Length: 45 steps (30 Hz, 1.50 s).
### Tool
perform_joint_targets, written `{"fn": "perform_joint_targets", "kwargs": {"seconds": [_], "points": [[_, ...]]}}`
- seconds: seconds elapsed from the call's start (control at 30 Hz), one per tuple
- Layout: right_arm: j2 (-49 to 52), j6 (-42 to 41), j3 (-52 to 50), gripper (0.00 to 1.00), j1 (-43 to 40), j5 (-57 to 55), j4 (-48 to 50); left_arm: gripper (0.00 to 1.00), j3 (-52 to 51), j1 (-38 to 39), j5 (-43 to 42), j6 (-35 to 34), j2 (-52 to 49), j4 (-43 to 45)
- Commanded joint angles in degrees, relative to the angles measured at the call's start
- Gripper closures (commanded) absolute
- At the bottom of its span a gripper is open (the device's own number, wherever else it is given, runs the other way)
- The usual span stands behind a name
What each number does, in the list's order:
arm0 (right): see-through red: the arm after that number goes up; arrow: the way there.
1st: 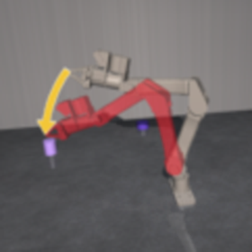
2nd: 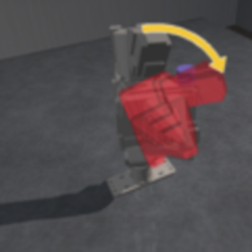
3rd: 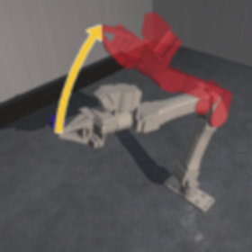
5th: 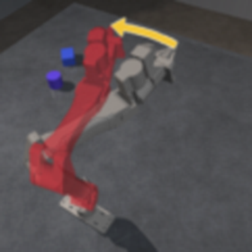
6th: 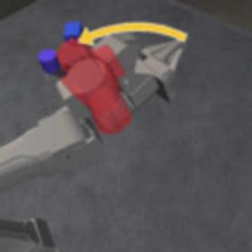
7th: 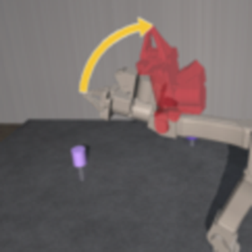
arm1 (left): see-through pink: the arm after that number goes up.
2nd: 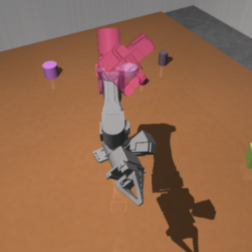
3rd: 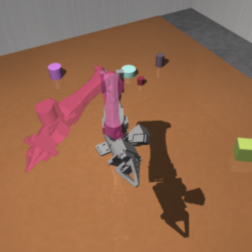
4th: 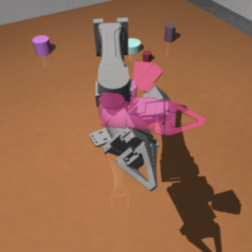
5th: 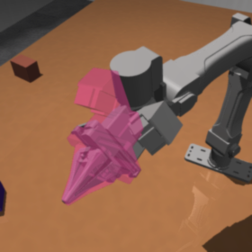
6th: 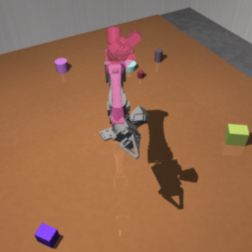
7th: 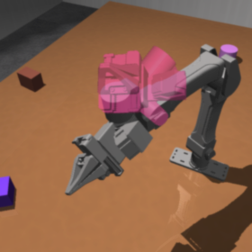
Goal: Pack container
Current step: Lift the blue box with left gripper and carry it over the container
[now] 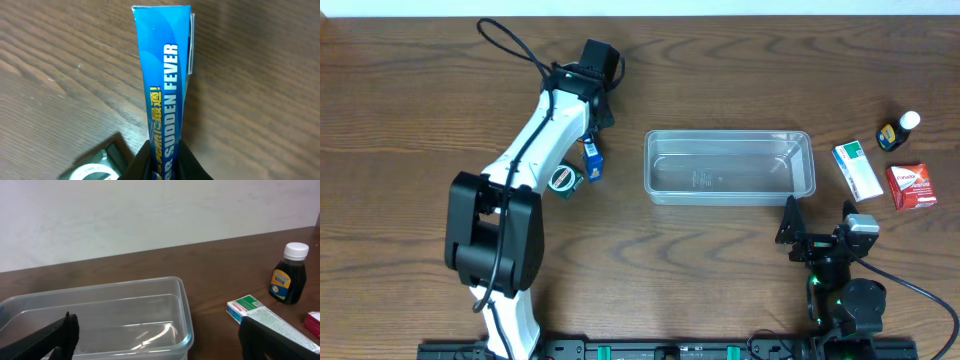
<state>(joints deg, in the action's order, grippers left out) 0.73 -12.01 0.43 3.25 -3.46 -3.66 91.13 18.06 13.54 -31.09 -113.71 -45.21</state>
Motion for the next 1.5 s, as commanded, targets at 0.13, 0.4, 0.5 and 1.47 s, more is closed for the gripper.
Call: {"fn": "perform_joint_targets", "kwargs": {"seconds": [0.13,0.4,0.5,1.47], "points": [[-0.24,-0.79,-0.11,0.01,-0.22,-0.61,-0.22,0.86,1.11,0.68,1.11,15.34,15.65,0.81],[-0.24,-0.79,-0.11,0.01,-0.22,-0.61,-0.22,0.86,1.11,7.93,0.20,33.27,28.94,1.53],[-0.24,-0.76,-0.11,0.01,-0.22,-0.61,-0.22,0.87,1.11,12.09,-6.05,42.01,31.06,1.92],[-0.24,-0.79,-0.11,0.01,-0.22,-0.61,-0.22,0.86,0.98,23.87,-20.70,71.58,15.45,2.08]]}}
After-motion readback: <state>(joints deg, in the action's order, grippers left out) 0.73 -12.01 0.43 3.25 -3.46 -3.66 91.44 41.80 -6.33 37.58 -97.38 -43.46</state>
